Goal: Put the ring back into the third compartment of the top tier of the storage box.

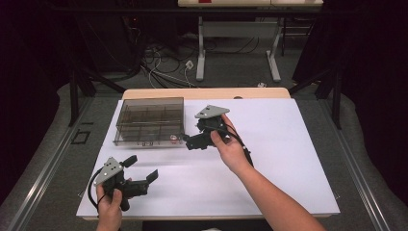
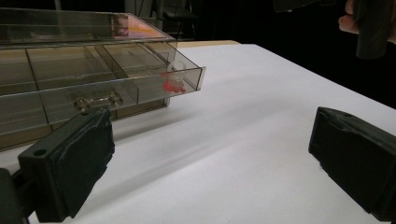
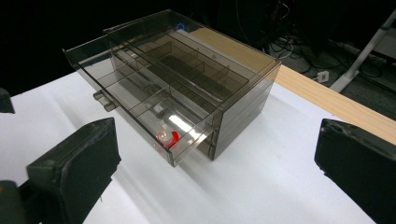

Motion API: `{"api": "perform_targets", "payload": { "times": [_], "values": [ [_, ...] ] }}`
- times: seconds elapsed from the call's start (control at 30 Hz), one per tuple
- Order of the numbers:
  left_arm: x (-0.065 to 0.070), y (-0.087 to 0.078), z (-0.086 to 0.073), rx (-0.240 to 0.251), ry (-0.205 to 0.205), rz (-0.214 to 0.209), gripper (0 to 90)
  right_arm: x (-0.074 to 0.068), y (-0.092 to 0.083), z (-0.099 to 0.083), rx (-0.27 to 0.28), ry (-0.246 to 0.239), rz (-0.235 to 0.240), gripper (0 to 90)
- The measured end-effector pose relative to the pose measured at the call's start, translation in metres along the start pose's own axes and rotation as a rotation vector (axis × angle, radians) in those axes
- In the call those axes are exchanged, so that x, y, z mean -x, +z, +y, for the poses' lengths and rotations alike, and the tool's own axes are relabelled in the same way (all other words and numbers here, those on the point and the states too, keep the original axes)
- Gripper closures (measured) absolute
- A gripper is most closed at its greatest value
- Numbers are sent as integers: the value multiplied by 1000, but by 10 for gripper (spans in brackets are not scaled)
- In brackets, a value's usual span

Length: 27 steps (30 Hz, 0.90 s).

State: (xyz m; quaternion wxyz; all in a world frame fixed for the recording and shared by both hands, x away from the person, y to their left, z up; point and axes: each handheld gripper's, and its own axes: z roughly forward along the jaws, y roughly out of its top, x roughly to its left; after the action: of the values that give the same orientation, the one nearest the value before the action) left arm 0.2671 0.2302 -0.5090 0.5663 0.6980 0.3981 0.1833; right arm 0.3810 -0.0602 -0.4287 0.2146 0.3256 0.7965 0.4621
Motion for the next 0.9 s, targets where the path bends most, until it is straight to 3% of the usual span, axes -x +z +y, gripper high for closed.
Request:
{"api": "perform_targets", "payload": {
  "times": [0.57,0.9],
  "values": [
    [1,0,0,3,-4,-1,5,6,-48,-16,42,14,38,0],
    [0,1,-1,1,-9,-1,5,20,-78,-40,35,12,7,0]
  ]
}}
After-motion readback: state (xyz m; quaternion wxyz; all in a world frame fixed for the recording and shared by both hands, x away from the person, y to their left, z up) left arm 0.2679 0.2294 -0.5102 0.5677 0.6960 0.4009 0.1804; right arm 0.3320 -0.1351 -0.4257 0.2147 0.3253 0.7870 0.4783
